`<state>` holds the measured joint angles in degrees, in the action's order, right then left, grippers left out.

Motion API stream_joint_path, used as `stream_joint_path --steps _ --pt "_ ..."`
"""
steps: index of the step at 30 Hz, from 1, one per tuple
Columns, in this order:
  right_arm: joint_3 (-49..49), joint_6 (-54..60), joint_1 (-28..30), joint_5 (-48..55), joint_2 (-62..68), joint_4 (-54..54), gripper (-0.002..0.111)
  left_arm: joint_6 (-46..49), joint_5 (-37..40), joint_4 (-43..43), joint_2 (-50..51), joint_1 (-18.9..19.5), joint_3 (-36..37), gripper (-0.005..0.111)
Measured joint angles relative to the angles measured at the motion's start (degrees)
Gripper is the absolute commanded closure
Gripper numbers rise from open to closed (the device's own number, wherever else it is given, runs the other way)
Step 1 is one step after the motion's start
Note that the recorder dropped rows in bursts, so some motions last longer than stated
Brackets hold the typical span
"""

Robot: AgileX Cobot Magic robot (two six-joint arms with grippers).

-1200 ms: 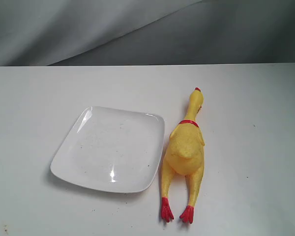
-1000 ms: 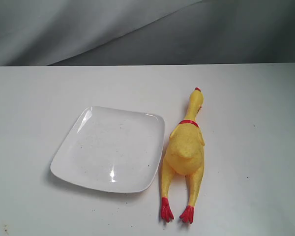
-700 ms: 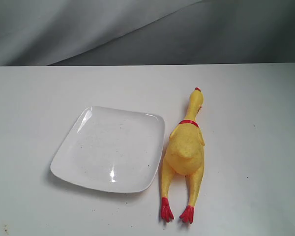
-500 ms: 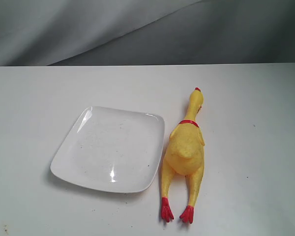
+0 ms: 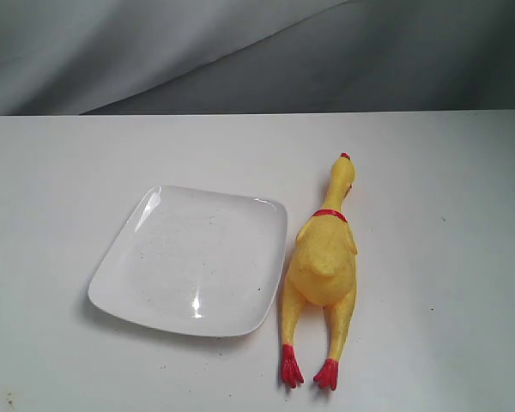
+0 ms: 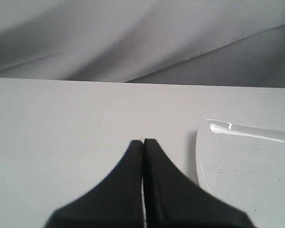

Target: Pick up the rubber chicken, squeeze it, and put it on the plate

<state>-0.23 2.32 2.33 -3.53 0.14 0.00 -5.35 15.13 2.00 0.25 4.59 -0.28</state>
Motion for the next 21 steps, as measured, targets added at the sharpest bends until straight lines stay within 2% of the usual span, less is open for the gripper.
stream_joint_path --steps 1,3,8,11,12,15,18,21 --pt "0.0 0.0 0.0 -7.5 0.0 0.0 0.108 0.0 0.0 0.0 0.0 0.0 0.0 0.107" --pt "0.0 0.0 0.0 -16.3 0.0 0.0 0.108 0.0 0.0 0.0 0.0 0.0 0.0 0.107" --pt "0.0 -1.0 0.0 -29.0 0.0 0.0 0.108 0.0 0.0 0.0 0.0 0.0 0.0 0.107" --pt "0.0 -15.4 0.0 -36.1 -0.1 0.0 0.108 0.0 0.0 0.0 0.0 0.0 0.0 0.107" --pt "0.0 -23.5 0.0 -36.9 -0.1 0.0 0.108 0.0 0.0 0.0 0.0 0.0 0.0 0.107" --pt "-0.5 -33.5 0.0 -31.6 0.0 0.0 0.108 0.0 0.0 0.0 0.0 0.0 0.0 0.107" --pt "-6.5 -34.0 0.0 -15.1 1.6 -3.3 0.108 0.0 0.0 0.0 0.0 0.0 0.0 0.107" --pt "-11.7 -34.1 0.0 -6.7 6.8 -4.8 0.108 0.0 0.0 0.0 0.0 0.0 0.0 0.107"
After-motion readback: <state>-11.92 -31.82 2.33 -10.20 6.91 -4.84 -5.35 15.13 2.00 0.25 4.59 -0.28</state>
